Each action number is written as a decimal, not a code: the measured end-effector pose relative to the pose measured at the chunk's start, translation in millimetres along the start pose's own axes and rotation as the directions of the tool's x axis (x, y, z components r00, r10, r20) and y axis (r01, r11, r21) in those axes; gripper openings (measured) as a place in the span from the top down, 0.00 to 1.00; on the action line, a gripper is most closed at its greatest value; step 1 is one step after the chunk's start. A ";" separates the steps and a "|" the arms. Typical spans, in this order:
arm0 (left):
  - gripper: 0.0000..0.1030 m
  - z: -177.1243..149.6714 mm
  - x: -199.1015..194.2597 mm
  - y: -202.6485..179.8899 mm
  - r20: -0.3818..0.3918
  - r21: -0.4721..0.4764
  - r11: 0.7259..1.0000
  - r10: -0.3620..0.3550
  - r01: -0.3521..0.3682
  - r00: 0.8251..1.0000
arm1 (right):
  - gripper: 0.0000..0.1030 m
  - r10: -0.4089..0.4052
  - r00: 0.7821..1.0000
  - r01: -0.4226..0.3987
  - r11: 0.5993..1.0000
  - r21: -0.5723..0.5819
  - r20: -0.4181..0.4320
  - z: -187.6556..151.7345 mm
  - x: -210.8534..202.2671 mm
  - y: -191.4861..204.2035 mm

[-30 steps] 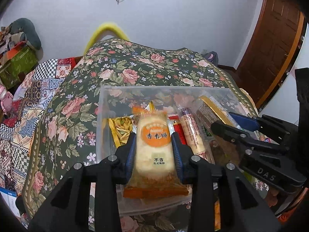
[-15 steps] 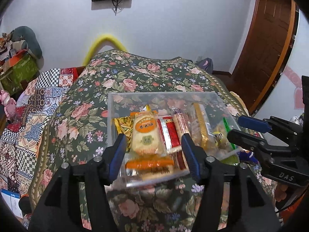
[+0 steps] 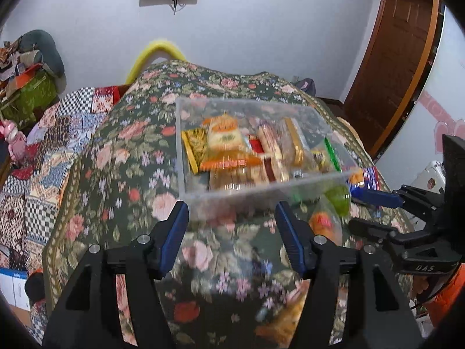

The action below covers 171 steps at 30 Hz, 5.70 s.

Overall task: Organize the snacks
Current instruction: 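Grasp the cookie bag with the left tool while the right tool grasps the orange ball bag, then lower the cookie bag into the box and open while the right tool releases the orange ball bag inside, then grasp the green jelly cup with the left tool while the right tool grasps the blue biscuit bag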

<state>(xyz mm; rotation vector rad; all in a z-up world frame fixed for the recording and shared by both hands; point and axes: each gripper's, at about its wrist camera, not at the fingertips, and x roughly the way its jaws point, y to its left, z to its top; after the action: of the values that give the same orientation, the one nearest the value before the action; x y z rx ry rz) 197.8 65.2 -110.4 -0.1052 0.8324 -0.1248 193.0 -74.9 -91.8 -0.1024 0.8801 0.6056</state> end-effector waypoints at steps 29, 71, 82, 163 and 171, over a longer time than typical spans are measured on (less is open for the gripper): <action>0.27 -73.0 3.8 -35.6 -0.167 0.060 0.993 -0.086 0.098 0.982 | 0.51 -0.017 0.997 0.019 1.000 0.023 -0.080 -36.2 20.5 3.8; 0.56 -37.2 5.9 -67.6 -0.004 0.085 0.995 -0.049 0.049 0.999 | 0.51 -0.043 0.998 0.040 0.997 0.068 0.051 -15.6 -33.2 -11.5; 0.56 21.0 -0.1 -61.6 0.098 0.058 0.997 -0.055 0.050 0.994 | 0.51 -0.065 0.990 0.059 0.997 0.053 0.127 24.9 -30.6 -19.2; 0.38 -24.2 79.2 -97.3 -0.139 0.071 0.994 -0.072 0.083 0.988 | 0.00 -0.216 0.969 0.210 0.976 -0.064 -0.122 -18.1 29.9 -115.5; 0.38 -19.0 80.9 -117.2 -0.136 0.083 0.988 -0.115 0.127 0.984 | 0.00 -0.132 0.975 0.140 0.990 0.034 -0.178 -37.7 23.0 -122.4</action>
<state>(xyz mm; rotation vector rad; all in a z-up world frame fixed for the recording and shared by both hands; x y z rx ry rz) 229.5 -63.7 -165.5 -0.0618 0.9500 -0.2863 243.7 -178.1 -152.6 -0.1748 1.0484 0.4527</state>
